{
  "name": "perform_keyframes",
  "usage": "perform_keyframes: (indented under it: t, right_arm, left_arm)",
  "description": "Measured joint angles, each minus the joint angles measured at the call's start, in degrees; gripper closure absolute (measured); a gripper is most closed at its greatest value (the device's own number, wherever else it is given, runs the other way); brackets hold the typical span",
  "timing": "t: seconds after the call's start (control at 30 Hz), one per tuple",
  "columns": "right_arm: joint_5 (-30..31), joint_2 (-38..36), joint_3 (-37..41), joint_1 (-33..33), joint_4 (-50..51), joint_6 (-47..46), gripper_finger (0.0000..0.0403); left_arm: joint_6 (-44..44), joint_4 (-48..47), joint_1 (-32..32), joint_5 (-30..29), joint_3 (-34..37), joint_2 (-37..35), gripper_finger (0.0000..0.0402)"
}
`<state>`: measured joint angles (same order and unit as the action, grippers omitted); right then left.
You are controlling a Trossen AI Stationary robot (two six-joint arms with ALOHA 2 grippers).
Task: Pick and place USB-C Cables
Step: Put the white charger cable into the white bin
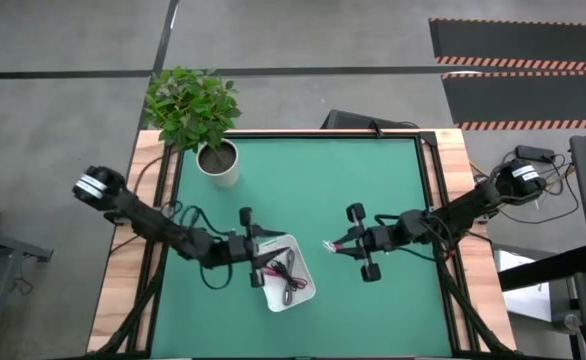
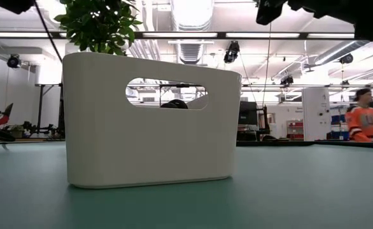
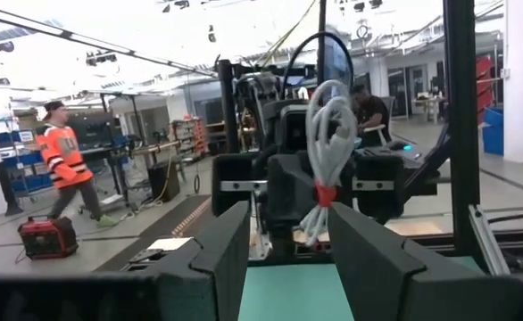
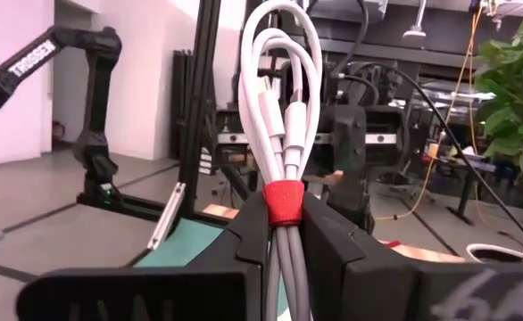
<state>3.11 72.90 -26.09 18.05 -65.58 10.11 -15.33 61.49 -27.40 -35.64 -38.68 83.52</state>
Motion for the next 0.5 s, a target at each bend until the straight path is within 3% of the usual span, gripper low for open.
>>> perform_keyframes:
  t: [0.5]
  right_arm:
    - [-0.04,0.00,0.29,0.21,0.06,-0.64,0.0374]
  left_arm:
    - [-0.34,0.22,0.11,-0.04,-11.74,10.85,0.0263]
